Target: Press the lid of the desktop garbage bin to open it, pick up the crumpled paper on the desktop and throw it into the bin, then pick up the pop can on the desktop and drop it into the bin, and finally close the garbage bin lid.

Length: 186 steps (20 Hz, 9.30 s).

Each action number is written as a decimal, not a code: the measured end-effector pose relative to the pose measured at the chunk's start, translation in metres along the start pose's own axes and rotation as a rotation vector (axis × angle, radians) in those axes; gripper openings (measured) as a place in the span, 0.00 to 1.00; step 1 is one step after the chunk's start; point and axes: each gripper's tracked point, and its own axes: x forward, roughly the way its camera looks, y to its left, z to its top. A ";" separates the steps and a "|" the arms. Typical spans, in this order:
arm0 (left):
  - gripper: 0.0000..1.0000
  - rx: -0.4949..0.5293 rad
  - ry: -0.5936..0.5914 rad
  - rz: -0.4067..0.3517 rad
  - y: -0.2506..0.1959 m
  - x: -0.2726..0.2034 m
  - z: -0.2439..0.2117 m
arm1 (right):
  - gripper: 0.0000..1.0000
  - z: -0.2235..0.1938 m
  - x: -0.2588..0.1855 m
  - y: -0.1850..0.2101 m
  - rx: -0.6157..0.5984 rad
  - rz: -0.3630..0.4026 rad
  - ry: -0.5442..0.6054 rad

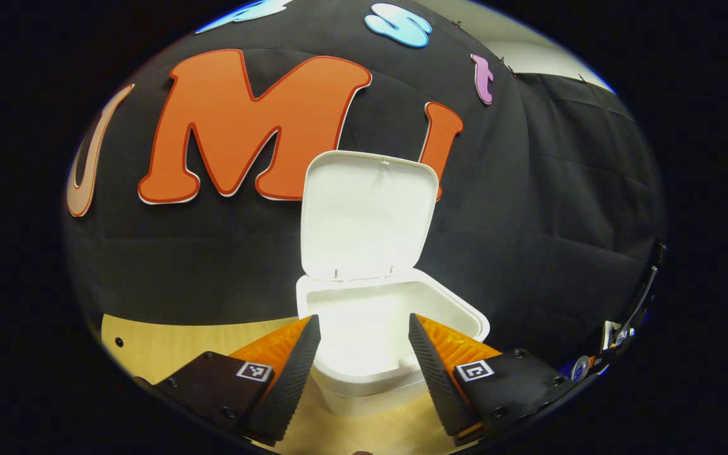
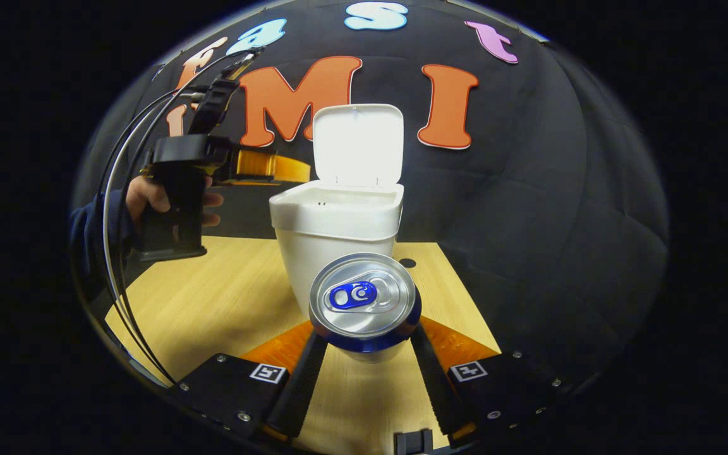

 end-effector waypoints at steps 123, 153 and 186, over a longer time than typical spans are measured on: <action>1.00 -0.024 0.068 0.706 0.155 -0.313 -0.119 | 0.77 0.235 0.151 0.052 0.075 0.204 -0.092; 1.00 -0.014 0.063 0.595 0.161 -0.275 -0.108 | 0.55 0.146 0.130 0.053 0.003 0.090 -0.008; 1.00 0.076 -0.227 0.519 0.176 -0.292 0.001 | 0.76 0.143 0.034 0.134 -0.055 0.123 -0.292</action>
